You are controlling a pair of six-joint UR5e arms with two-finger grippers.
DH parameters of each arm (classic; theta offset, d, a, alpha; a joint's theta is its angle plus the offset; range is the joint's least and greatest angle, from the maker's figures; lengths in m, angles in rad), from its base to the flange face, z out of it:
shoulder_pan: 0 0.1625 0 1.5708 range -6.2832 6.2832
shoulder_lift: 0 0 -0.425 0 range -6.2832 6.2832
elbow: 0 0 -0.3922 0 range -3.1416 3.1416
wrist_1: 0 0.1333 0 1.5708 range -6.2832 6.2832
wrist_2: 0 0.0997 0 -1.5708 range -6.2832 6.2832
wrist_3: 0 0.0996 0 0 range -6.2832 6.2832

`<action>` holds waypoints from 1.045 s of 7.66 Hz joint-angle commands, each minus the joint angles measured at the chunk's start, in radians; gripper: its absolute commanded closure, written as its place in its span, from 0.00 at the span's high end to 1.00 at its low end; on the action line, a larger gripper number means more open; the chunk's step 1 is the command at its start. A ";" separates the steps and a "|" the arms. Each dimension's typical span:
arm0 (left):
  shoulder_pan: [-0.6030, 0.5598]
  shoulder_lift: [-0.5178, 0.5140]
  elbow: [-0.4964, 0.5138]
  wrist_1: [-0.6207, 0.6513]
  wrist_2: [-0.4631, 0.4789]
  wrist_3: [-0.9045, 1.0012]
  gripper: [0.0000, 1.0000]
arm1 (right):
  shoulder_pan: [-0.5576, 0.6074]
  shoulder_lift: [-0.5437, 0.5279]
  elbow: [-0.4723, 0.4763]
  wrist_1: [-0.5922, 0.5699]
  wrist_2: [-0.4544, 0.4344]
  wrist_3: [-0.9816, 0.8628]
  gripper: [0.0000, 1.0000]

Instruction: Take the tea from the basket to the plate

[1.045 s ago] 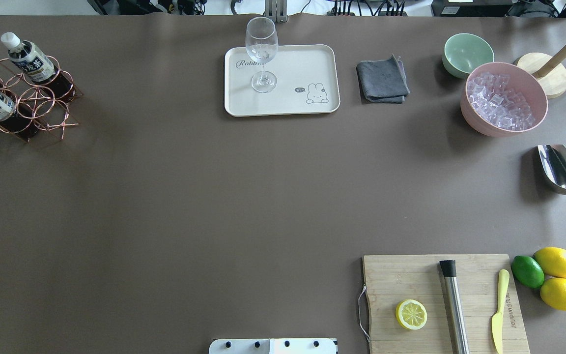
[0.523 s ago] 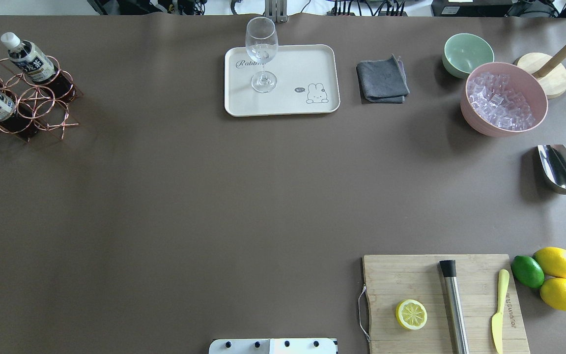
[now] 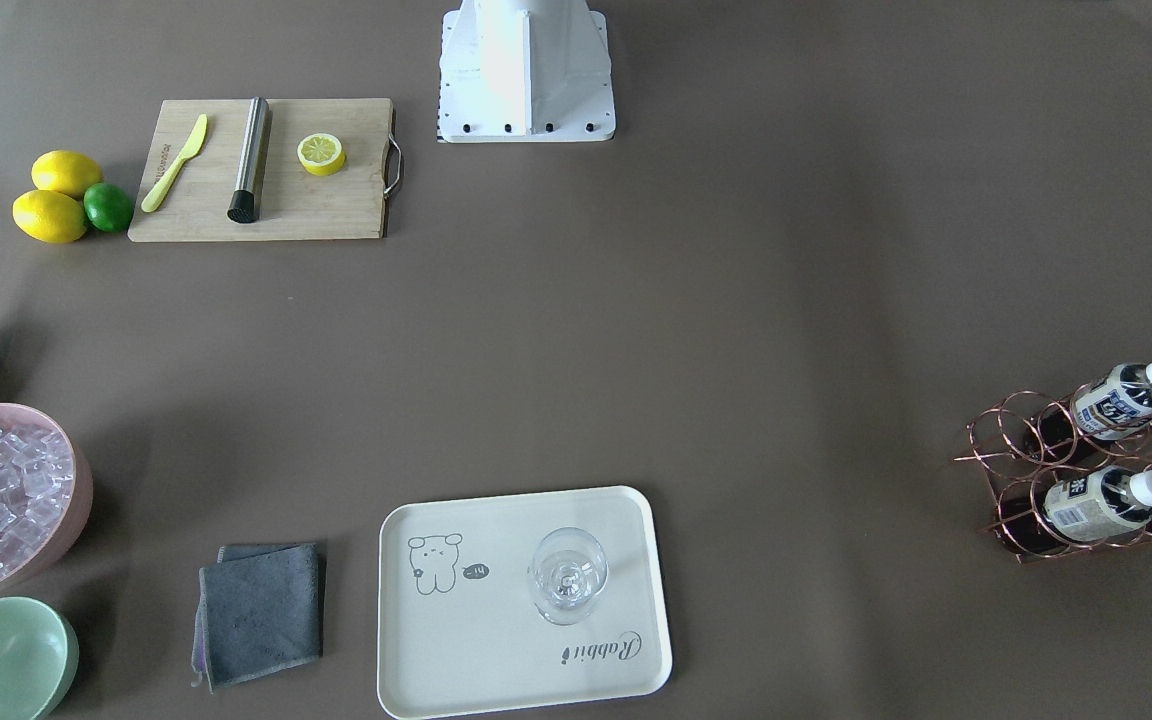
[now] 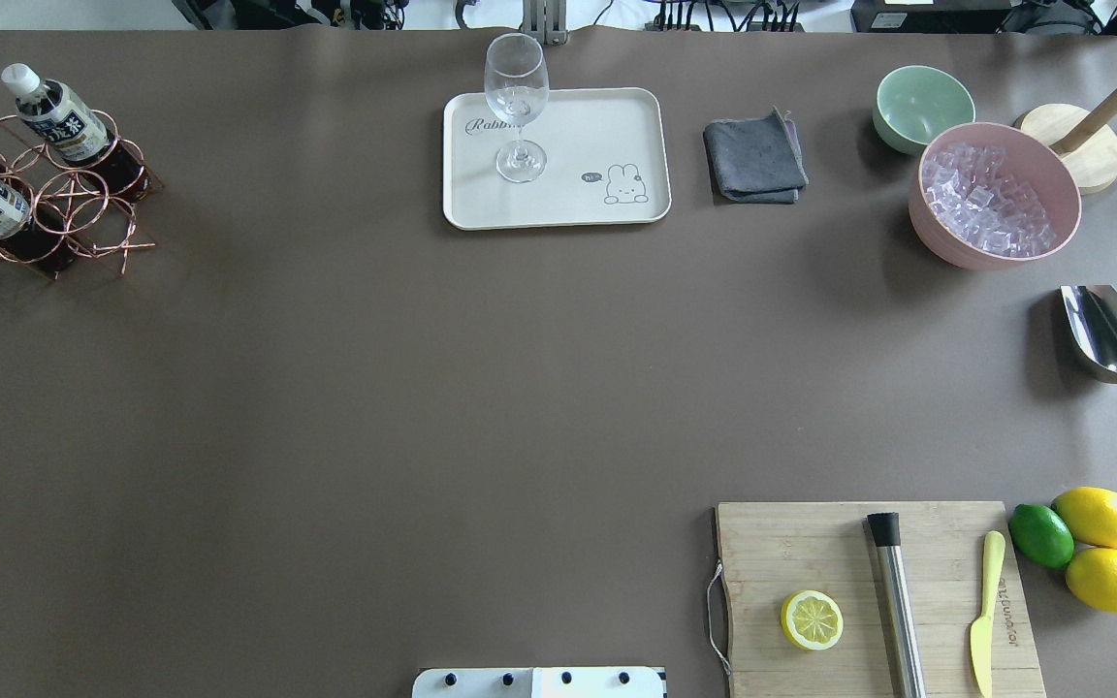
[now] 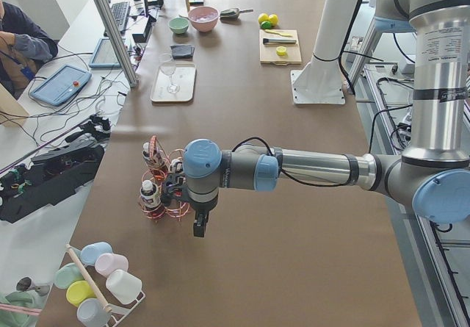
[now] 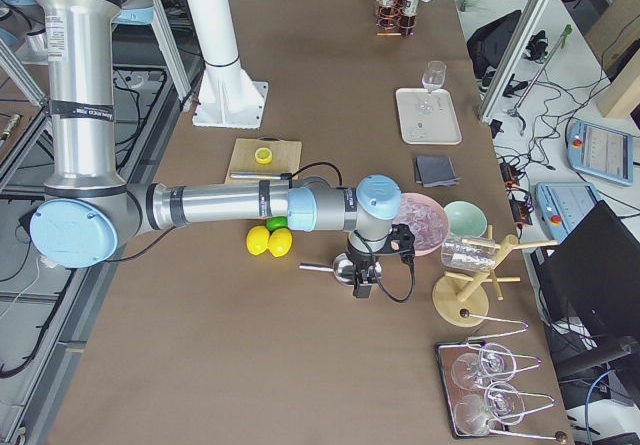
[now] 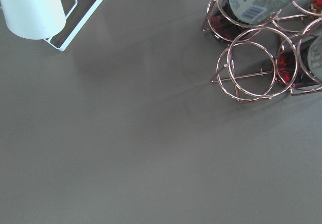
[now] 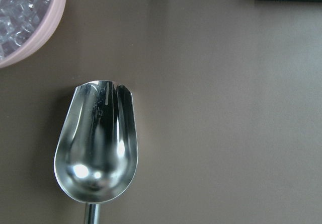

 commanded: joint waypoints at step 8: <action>0.065 -0.166 -0.059 0.016 0.009 0.614 0.97 | -0.005 0.000 0.000 0.000 0.002 0.000 1.00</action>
